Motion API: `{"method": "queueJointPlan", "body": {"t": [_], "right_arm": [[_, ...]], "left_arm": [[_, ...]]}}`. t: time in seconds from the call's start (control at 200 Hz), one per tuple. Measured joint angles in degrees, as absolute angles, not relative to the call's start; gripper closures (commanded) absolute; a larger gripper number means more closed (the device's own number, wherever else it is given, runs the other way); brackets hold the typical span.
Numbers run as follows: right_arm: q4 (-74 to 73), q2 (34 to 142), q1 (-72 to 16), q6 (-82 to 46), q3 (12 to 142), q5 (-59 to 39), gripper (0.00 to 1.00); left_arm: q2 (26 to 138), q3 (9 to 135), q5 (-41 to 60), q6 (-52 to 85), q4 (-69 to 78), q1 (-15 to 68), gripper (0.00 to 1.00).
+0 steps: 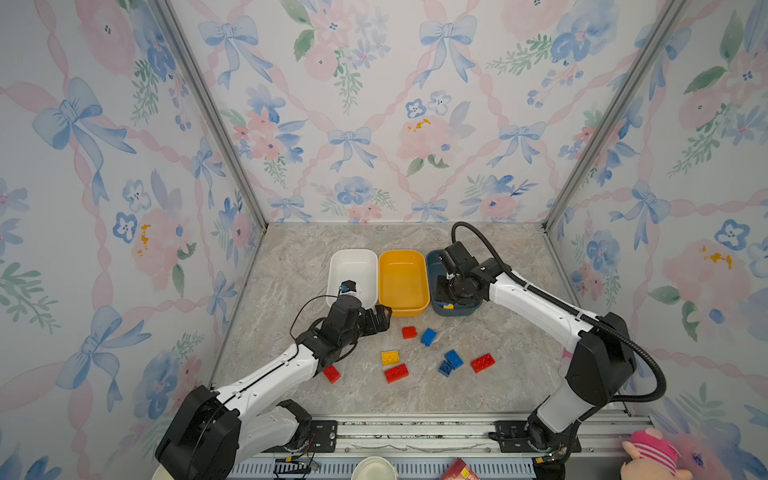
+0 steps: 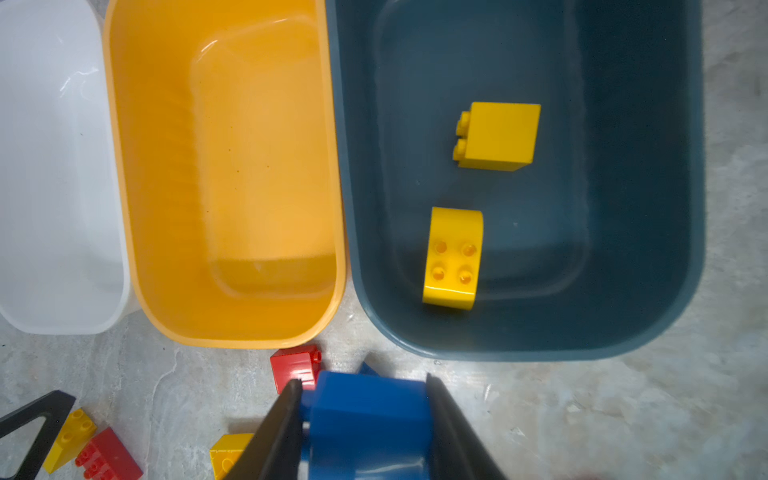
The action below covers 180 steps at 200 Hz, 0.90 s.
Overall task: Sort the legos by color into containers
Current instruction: 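Carry the blue brick with the right gripper over the yellow bin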
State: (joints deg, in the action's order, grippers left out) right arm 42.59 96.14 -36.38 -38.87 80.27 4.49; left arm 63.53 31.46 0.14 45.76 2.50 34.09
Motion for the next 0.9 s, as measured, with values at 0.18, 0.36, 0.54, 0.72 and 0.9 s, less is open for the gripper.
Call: {"method": "queueJointPlan", "body": {"t": [0.18,0.36,0.54,0.72,0.9], "right_arm": [[42.04,101.03,-37.54,-37.63,83.9,3.6,0.63],[41.5,106.69,-38.92,-36.38,88.99,2.87,0.63],[40.8,112.44,-40.21,-34.63,94.48,2.35,0.62],[40.42,117.01,-40.36,-33.78,96.86,1.87,0.56],[40.51,120.16,-40.36,-32.86,98.26,1.65,0.45]], "left_arm": [[62.57,30.52,0.51,46.33,2.5,34.09,0.02],[62.28,29.69,0.58,46.78,2.46,34.09,0.02],[61.3,28.75,0.95,46.83,2.46,34.09,0.02],[60.9,27.79,0.99,46.87,2.42,34.09,0.02],[60.9,27.68,1.17,47.07,2.42,34.09,0.02]]}}
